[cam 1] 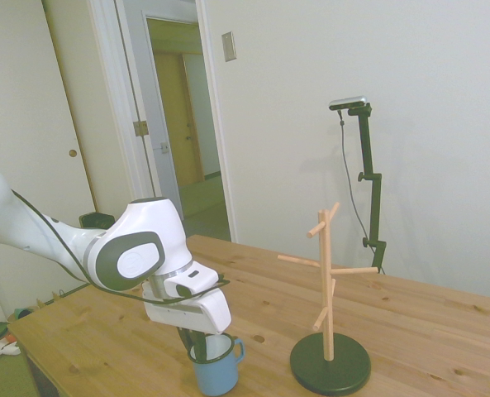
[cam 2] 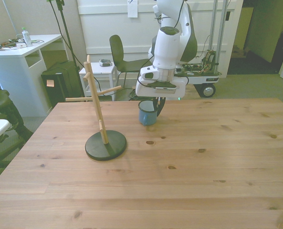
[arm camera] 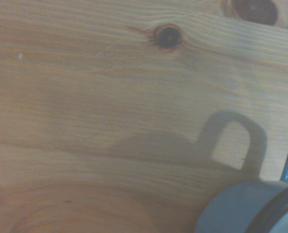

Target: Hang the mug

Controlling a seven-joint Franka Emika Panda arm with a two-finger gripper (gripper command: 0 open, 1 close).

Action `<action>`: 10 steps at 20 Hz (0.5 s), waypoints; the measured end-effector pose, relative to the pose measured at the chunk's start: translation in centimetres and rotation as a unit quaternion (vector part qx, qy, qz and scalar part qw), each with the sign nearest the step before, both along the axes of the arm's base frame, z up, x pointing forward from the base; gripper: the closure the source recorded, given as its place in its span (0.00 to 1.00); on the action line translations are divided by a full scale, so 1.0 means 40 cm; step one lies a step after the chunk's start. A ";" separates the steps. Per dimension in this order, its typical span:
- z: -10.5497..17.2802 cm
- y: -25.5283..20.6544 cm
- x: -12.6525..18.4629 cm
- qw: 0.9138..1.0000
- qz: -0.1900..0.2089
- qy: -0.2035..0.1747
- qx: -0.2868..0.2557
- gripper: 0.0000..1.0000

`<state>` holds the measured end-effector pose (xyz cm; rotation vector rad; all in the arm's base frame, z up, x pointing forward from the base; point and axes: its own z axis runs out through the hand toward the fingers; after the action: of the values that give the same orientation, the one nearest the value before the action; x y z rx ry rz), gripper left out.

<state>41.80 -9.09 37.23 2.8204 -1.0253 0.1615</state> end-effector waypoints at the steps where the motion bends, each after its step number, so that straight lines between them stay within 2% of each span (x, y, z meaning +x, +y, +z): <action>1: 0.013 -0.012 0.000 1.000 0.004 0.001 -0.006 1.00; 6: 0.142 -0.101 0.006 0.999 0.024 -0.011 -0.028 1.00; 10: 0.232 -0.114 0.037 0.998 0.042 -0.026 -0.040 1.00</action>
<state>43.28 -13.67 46.50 2.8011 -0.8894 0.2786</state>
